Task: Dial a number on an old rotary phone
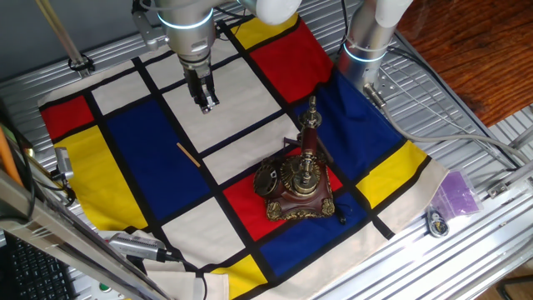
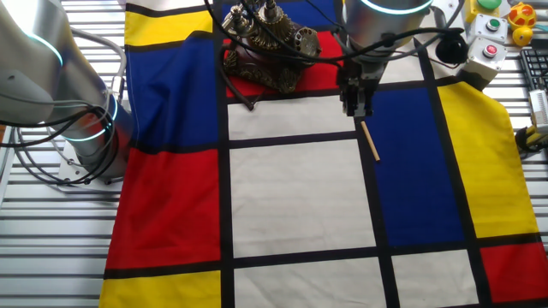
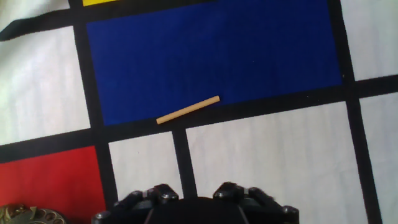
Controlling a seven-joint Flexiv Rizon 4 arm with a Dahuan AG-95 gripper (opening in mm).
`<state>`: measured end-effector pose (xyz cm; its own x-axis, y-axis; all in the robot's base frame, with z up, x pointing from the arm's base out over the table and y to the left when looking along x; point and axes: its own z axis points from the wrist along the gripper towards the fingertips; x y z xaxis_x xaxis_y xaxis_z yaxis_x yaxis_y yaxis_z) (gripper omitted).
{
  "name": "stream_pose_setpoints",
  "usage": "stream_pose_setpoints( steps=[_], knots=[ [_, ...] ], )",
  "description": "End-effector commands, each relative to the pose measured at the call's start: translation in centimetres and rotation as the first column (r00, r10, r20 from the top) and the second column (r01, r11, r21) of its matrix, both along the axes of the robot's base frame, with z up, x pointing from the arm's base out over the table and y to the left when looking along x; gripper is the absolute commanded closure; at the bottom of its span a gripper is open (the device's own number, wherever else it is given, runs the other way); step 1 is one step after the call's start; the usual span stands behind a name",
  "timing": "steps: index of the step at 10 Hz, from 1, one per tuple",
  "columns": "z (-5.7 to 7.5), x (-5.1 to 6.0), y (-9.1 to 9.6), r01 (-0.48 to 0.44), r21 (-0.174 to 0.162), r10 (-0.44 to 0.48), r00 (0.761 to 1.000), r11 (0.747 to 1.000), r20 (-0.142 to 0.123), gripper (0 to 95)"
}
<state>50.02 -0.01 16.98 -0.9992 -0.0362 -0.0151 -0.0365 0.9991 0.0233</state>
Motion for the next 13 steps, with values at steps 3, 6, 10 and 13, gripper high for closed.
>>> stream_pose_setpoints(
  steps=[3, 6, 10, 13],
  knots=[
    [-1.0, 0.1, -0.1, -0.32, -0.004, 0.32, 0.947, 0.947, 0.001, 95.0],
    [-3.3, 0.7, -0.3, -0.633, -0.006, 0.633, 0.774, 0.774, 0.007, 95.0],
    [-4.2, 3.7, -1.4, -0.911, -0.031, 0.911, 0.413, 0.412, -0.018, 95.0],
    [-4.7, 5.3, -3.3, -0.967, -0.029, 0.968, 0.252, 0.252, 0.003, 95.0]
  ],
)
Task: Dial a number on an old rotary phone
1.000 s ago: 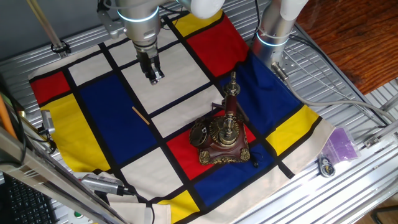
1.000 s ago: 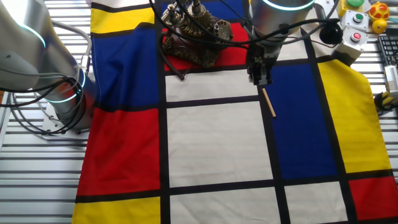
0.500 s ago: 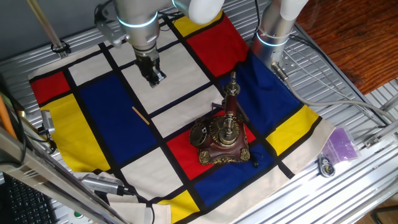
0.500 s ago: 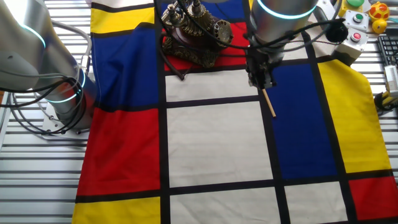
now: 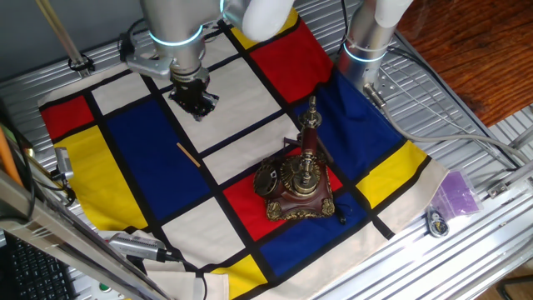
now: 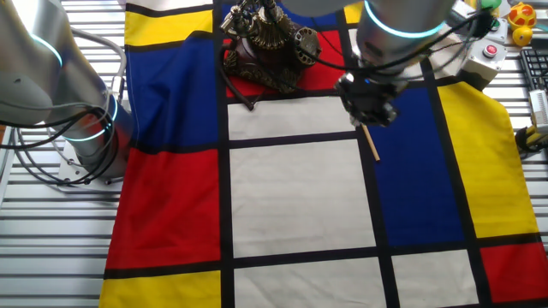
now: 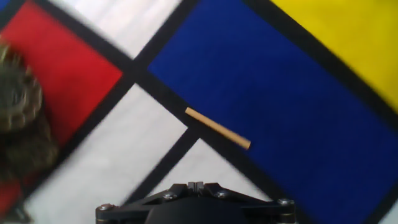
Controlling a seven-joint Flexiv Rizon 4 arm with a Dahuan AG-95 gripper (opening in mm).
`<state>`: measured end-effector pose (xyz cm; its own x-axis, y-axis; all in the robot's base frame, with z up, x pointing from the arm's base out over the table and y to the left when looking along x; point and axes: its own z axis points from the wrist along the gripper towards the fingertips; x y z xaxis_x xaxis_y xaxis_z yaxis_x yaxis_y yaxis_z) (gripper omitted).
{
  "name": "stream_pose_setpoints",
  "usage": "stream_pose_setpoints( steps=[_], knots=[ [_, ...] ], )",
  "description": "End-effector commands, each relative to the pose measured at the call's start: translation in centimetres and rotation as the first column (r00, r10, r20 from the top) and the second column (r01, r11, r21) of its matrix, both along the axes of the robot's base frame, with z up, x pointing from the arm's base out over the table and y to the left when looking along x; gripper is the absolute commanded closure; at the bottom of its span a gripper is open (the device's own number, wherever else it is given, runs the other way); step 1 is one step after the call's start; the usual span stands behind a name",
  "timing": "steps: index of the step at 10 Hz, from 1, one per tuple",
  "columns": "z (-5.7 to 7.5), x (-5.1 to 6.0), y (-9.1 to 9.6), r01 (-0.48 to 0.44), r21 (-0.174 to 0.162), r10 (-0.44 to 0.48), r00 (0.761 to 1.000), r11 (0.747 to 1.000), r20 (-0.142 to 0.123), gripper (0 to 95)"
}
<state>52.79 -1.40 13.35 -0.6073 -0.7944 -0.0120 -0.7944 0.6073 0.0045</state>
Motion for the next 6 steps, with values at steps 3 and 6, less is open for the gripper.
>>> stream_pose_setpoints(
  steps=[3, 6],
  knots=[
    [-1.2, 3.9, -2.2, -0.561, 0.001, 0.561, 0.828, 0.828, 0.017, 95.0],
    [-2.2, 4.4, -2.0, -0.634, 0.001, 0.633, 0.774, 0.774, 0.018, 95.0]
  ],
)
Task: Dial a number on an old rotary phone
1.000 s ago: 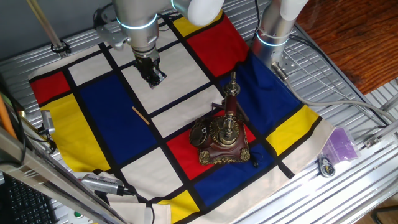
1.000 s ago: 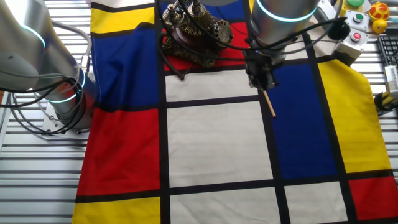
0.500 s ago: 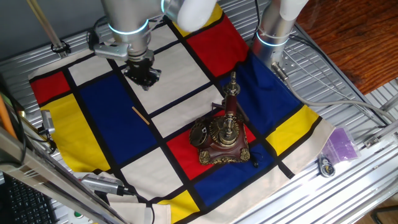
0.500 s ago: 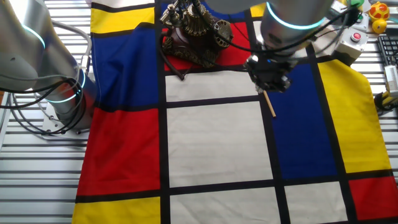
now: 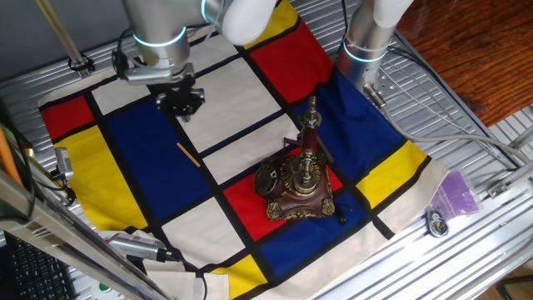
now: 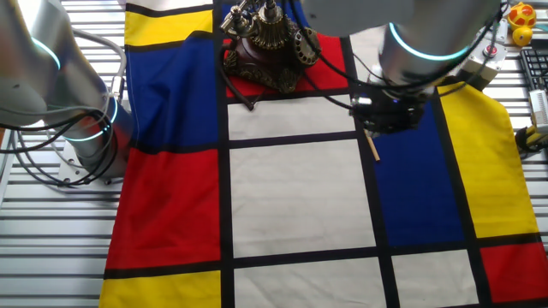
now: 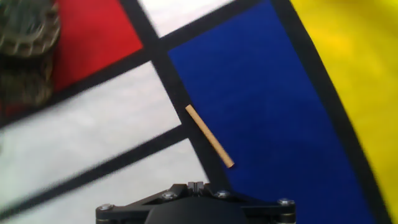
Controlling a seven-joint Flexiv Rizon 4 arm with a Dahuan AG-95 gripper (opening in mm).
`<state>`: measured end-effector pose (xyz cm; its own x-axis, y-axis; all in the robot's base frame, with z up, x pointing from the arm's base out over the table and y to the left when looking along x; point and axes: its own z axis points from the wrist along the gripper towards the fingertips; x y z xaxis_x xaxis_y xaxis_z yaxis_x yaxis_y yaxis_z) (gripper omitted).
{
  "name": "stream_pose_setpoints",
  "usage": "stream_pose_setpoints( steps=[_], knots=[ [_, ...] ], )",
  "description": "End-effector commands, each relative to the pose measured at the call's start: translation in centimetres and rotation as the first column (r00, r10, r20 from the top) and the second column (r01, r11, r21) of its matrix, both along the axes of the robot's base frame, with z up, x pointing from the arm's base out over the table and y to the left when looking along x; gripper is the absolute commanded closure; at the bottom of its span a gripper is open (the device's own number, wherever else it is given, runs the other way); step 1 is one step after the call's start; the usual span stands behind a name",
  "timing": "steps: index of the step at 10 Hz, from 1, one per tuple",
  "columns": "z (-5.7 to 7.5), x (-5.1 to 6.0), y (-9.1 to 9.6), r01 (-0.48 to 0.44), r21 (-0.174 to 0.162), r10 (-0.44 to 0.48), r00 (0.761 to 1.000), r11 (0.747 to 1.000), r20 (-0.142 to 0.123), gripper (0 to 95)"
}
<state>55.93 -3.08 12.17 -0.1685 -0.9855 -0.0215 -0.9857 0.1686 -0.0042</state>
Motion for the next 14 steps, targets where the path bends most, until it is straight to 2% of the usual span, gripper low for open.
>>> stream_pose_setpoints(
  steps=[1, 4, 8, 12, 14],
  knots=[
    [-1.2, 1.3, -0.2, -0.215, -0.007, 0.215, 0.977, 0.977, 0.005, 95.0],
    [-1.7, 1.5, 0.3, -0.241, -0.026, 0.241, 0.971, 0.97, 0.0, 95.0],
    [-1.6, 1.9, 0.4, -0.239, -0.039, 0.239, 0.971, 0.97, 0.001, 95.0],
    [-1.6, 2.3, 0.8, -0.273, -0.054, 0.273, 0.962, 0.96, -0.006, 95.0],
    [-2.7, 2.2, 0.9, -0.286, -0.06, 0.287, 0.958, 0.956, -0.006, 95.0]
  ],
)
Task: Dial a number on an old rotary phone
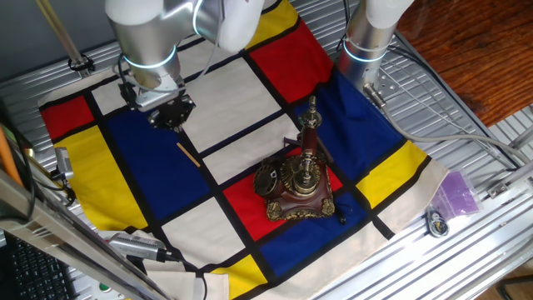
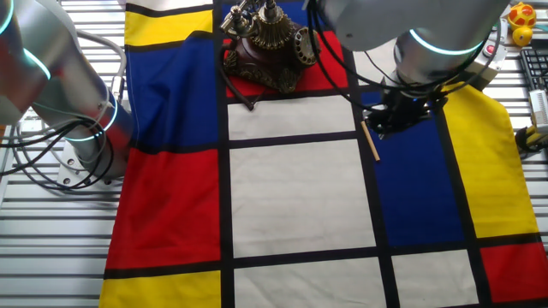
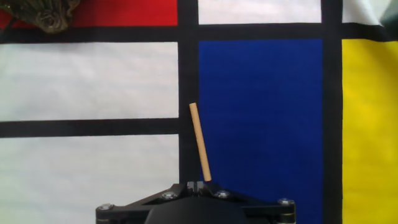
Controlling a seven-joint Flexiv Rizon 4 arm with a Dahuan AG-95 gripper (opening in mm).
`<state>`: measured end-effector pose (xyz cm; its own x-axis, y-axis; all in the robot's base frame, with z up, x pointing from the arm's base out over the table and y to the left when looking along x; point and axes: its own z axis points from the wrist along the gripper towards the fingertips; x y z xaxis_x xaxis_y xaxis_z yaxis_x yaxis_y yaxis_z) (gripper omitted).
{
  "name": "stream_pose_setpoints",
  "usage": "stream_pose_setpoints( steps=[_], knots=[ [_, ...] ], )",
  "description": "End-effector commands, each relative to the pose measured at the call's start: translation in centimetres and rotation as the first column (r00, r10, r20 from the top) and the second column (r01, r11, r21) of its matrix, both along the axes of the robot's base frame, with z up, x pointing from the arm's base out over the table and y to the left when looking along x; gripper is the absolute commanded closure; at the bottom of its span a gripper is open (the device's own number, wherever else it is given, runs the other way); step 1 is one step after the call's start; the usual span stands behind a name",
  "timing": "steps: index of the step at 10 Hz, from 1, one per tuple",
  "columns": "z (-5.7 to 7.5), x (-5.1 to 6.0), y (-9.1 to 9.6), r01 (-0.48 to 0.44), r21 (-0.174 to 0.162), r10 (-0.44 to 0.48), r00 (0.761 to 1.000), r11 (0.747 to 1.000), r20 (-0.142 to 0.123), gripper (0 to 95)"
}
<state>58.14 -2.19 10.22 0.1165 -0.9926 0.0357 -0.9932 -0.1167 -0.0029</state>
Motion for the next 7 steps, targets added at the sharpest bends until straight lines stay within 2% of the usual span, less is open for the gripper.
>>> stream_pose_setpoints(
  steps=[1, 4, 7],
  knots=[
    [-1.5, -0.2, 0.1, -0.006, 0.001, 0.006, 1.0, 1.0, 0.006, 95.0],
    [-3.2, -0.6, 0.4, -0.004, 0.002, 0.004, 1.0, 1.0, 0.014, 95.0],
    [-3.7, -0.7, 0.5, -0.008, 0.001, 0.008, 1.0, 1.0, 0.016, 95.0]
  ],
)
